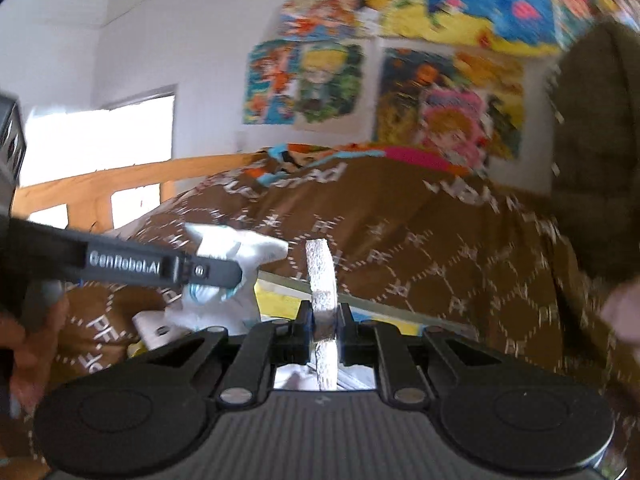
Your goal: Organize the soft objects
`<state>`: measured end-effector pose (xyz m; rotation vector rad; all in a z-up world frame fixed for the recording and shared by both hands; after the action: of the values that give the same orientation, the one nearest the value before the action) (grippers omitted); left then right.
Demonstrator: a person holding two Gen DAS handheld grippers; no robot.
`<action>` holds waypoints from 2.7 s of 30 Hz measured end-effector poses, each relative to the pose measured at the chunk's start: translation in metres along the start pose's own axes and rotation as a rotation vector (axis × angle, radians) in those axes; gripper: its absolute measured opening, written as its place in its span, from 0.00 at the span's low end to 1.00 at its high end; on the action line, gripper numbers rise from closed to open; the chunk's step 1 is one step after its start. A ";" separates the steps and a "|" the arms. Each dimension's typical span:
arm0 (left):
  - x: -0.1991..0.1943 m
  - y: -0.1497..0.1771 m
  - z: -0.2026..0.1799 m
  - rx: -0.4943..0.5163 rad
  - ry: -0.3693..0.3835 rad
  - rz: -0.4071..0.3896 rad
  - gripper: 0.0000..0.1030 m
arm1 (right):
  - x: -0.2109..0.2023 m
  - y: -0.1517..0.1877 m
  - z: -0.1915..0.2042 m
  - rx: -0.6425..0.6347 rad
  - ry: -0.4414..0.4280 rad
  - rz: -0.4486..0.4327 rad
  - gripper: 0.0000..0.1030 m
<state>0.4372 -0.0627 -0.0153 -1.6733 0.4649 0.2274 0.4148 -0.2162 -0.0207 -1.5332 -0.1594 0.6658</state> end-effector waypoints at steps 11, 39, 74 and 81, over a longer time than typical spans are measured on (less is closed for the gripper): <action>0.048 0.019 -0.024 -0.046 0.010 0.113 0.29 | 0.002 0.019 -0.065 0.272 0.021 -0.020 0.13; 0.070 0.026 -0.035 -0.045 -0.026 0.201 0.35 | 0.013 0.033 -0.071 0.282 0.075 0.044 0.17; -0.033 -0.023 -0.011 -0.114 -0.159 -0.074 0.99 | -0.060 -0.026 -0.040 0.145 0.121 -0.087 0.93; -0.068 -0.031 -0.015 -0.105 -0.168 -0.140 0.99 | -0.087 -0.045 -0.023 0.097 0.119 -0.131 0.98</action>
<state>0.3876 -0.0624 0.0430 -1.7645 0.2121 0.2907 0.3687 -0.2744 0.0467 -1.4519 -0.1340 0.4706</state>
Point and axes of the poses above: each gripper's, at about its wrist camera, not at the fingertips, and x roughly the way its jaws point, z to its left, y to its underside, the point moved 8 cm from there along x, roughly the way its jaws point, and after that the axes turned 11 degrees about -y, right-handed, at the moved point
